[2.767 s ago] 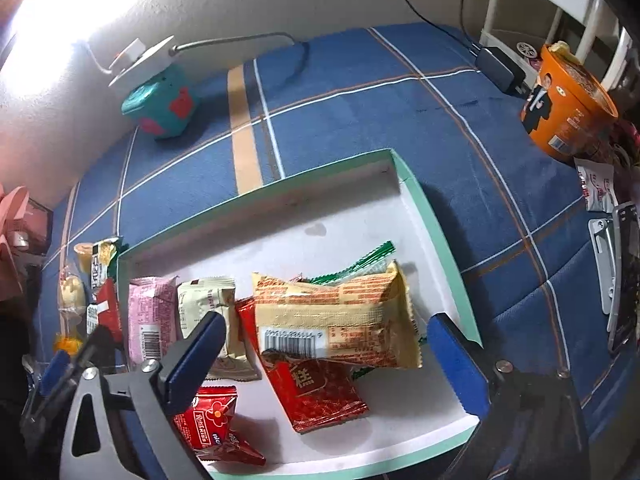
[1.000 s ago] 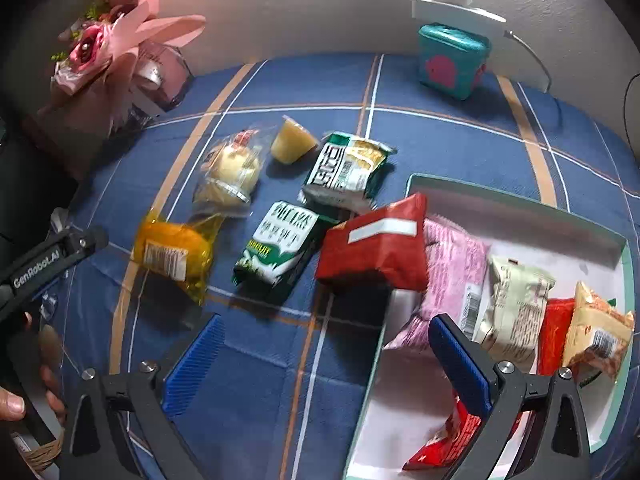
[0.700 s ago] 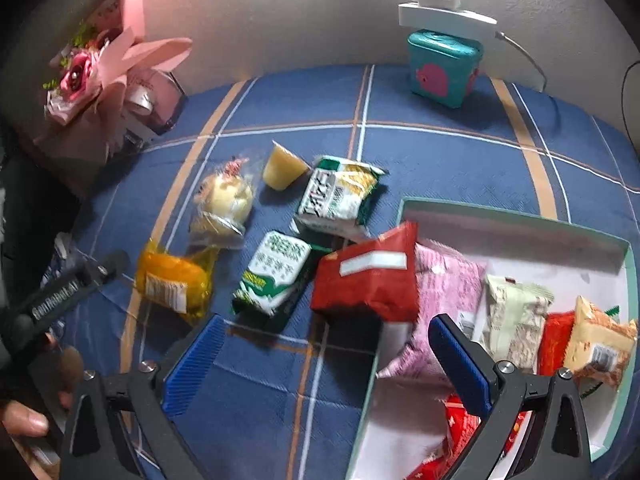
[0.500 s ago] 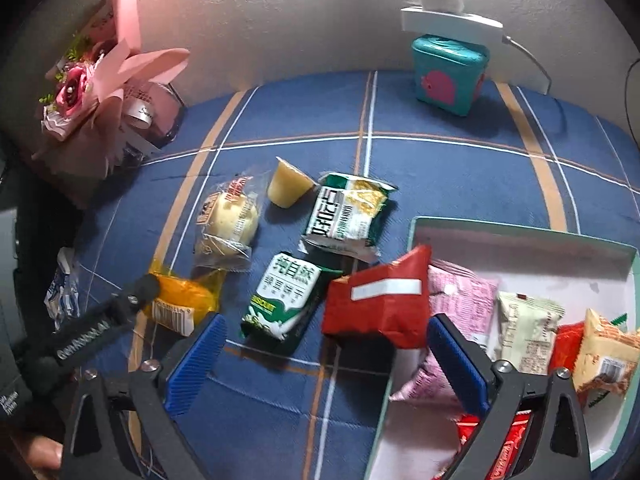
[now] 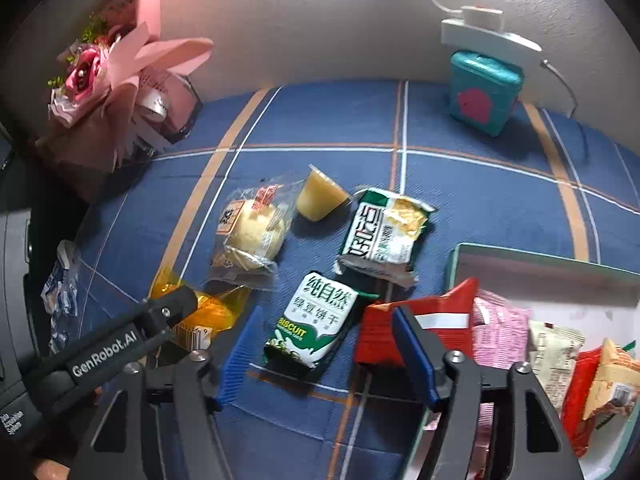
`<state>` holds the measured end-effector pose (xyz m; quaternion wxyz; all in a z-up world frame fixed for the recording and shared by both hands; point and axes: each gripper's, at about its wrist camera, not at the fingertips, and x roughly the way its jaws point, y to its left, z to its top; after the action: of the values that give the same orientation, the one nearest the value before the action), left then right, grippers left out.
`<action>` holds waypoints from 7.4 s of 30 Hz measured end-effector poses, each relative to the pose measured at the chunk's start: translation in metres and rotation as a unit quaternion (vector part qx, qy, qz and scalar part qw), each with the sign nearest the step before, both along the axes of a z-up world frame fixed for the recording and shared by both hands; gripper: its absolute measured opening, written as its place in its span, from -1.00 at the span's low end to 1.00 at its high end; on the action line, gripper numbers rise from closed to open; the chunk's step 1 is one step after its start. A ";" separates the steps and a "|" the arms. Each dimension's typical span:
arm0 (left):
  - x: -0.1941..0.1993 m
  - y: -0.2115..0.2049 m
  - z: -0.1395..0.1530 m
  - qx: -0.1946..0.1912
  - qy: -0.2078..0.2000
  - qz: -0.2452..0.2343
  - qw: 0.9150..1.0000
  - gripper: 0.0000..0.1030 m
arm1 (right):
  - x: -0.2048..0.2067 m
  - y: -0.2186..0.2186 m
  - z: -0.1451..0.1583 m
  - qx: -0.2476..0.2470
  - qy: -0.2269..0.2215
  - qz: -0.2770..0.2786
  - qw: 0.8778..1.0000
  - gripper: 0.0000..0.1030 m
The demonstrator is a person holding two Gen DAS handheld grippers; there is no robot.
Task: Organize snacks
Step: 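Move the right tool to the green-and-white biscuit box while the left grasps the yellow-wrapped bun, then grasp and lift the biscuit box with the right tool while the left lifts the yellow bun, then lower the biscuit box into the tray with the right tool while the left drops the yellow bun in, then move both open tools back over the remaining snacks beside the tray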
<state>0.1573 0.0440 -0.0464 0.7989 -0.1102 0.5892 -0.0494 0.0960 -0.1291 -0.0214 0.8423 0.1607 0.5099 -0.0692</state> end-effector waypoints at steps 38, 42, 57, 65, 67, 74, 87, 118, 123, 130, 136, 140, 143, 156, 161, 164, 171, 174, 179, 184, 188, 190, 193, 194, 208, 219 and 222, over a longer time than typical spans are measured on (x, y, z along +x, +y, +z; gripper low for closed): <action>-0.002 -0.002 0.005 -0.042 -0.011 0.016 0.999 -0.09 | 0.015 0.025 -0.041 -0.014 0.033 0.020 0.999 -0.18; -0.010 -0.008 0.012 -0.040 -0.017 0.007 0.999 -0.10 | 0.005 0.021 -0.029 -0.005 0.025 0.015 1.000 -0.18; -0.039 -0.024 0.061 -0.054 -0.074 -0.024 0.996 -0.11 | -0.034 0.003 0.023 0.009 -0.015 0.002 1.000 -0.18; -0.057 -0.044 0.080 -0.051 -0.102 -0.056 0.992 -0.11 | -0.068 -0.020 0.038 0.002 -0.023 -0.026 0.999 -0.18; -0.061 -0.051 0.084 -0.045 -0.109 -0.066 0.991 -0.11 | -0.077 -0.028 0.041 0.000 -0.026 -0.036 0.999 -0.18; -0.080 -0.088 0.094 -0.031 -0.127 -0.120 0.984 -0.11 | -0.106 -0.065 0.052 -0.005 -0.038 -0.086 0.996 -0.18; -0.135 -0.180 0.098 -0.009 -0.144 -0.266 0.953 -0.10 | -0.158 -0.158 0.055 -0.006 -0.042 -0.199 0.979 -0.18; -0.159 -0.244 0.041 0.060 -0.124 -0.354 0.925 -0.10 | -0.139 -0.186 0.014 0.037 -0.030 -0.174 0.984 -0.17; -0.159 -0.248 0.035 0.062 -0.117 -0.357 0.925 -0.09 | -0.142 -0.192 0.014 0.033 -0.020 -0.190 0.981 -0.18; -0.160 -0.249 0.039 0.060 -0.123 -0.358 0.924 0.22 | -0.146 -0.195 0.022 0.021 -0.011 -0.194 0.981 -0.05; -0.155 -0.243 0.045 0.062 -0.123 -0.345 0.929 0.30 | -0.147 -0.194 0.026 0.002 0.004 -0.199 0.980 0.18; -0.146 -0.234 0.046 0.069 -0.113 -0.316 0.939 0.32 | -0.149 -0.194 0.026 -0.002 0.018 -0.204 0.979 0.36; -0.137 -0.224 0.048 0.073 -0.107 -0.290 0.948 0.32 | -0.150 -0.192 0.027 -0.010 0.027 -0.204 0.979 0.52; -0.103 -0.175 0.068 0.058 -0.116 -0.197 0.972 0.50 | -0.149 -0.177 0.042 -0.031 0.029 -0.190 0.981 0.53; -0.093 -0.160 0.072 0.066 -0.124 -0.173 0.975 0.50 | -0.145 -0.168 0.046 -0.041 0.028 -0.178 0.983 0.53; -0.089 -0.153 0.071 0.067 -0.122 -0.164 0.977 0.50 | -0.143 -0.163 0.046 -0.045 0.030 -0.170 0.984 0.53; -0.089 -0.151 0.068 0.071 -0.117 -0.161 0.977 0.54 | -0.140 -0.159 0.044 -0.048 0.032 -0.165 0.985 0.53; -0.088 -0.150 0.064 0.093 -0.118 -0.152 0.977 1.00 | -0.139 -0.157 0.043 -0.050 0.033 -0.164 0.985 0.66; -0.084 -0.143 0.059 0.099 -0.110 -0.137 0.979 1.00 | -0.138 -0.159 0.041 -0.046 0.033 -0.164 0.985 1.00; -0.082 -0.138 0.059 0.098 -0.107 -0.134 0.980 1.00 | -0.137 -0.158 0.038 -0.042 0.037 -0.166 0.985 1.00; -0.079 -0.133 0.059 0.103 -0.106 -0.128 0.981 1.00 | -0.137 -0.157 0.038 -0.046 0.040 -0.165 0.984 1.00; -0.077 -0.129 0.061 0.107 -0.109 -0.125 0.980 1.00 | -0.136 -0.156 0.038 -0.052 0.044 -0.169 0.983 1.00; -0.072 -0.119 0.067 0.118 -0.120 -0.115 0.979 1.00 | -0.134 -0.153 0.039 -0.062 0.046 -0.170 0.982 1.00; -0.069 -0.113 0.069 0.123 -0.124 -0.108 0.979 1.00 | -0.133 -0.150 0.040 -0.064 0.043 -0.166 0.983 1.00; -0.037 -0.015 0.076 0.158 -0.129 -0.017 0.979 1.00 | -0.101 -0.074 0.043 -0.073 0.019 -0.065 0.995 1.00; -0.027 -0.005 0.072 0.145 -0.123 -0.014 0.982 1.00 | -0.074 -0.043 0.035 -0.056 0.009 -0.020 0.998 1.00; -0.025 -0.016 0.069 0.144 -0.123 -0.034 0.981 1.00 | -0.067 -0.046 0.035 -0.051 0.004 -0.025 0.998 1.00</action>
<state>0.1327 0.0276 0.0227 0.8706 0.0332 0.4909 -0.0045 0.0289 -0.1749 0.0137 0.8452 0.1299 0.5052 -0.1168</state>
